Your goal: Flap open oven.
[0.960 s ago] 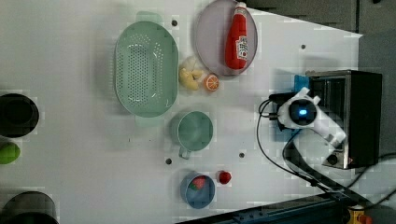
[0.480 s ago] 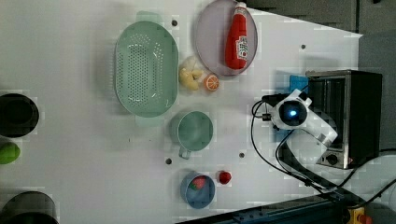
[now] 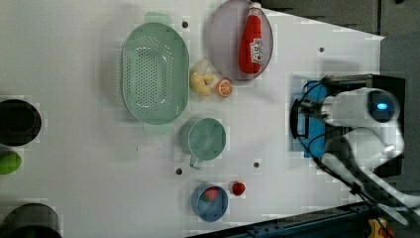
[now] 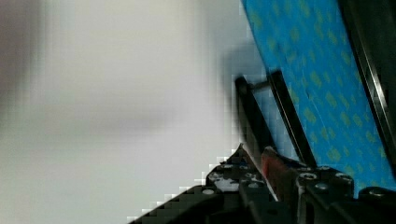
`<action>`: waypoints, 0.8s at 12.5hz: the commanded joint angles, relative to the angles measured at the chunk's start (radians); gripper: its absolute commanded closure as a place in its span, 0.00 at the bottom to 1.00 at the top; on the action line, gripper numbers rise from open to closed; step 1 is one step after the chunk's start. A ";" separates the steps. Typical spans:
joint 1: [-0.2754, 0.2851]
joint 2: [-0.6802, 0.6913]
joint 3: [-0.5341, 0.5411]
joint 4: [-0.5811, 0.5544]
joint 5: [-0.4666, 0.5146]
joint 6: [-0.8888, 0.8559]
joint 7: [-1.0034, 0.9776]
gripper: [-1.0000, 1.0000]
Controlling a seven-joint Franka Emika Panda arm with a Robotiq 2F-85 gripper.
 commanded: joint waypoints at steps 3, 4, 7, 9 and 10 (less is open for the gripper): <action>0.002 -0.205 -0.010 0.020 0.242 -0.119 0.063 0.82; 0.002 -0.252 -0.011 0.024 0.316 -0.170 0.063 0.82; 0.001 -0.394 -0.015 0.073 0.444 -0.337 0.063 0.82; 0.001 -0.460 -0.014 0.139 0.443 -0.459 0.063 0.82; 0.001 -0.475 -0.015 0.178 0.443 -0.539 0.063 0.82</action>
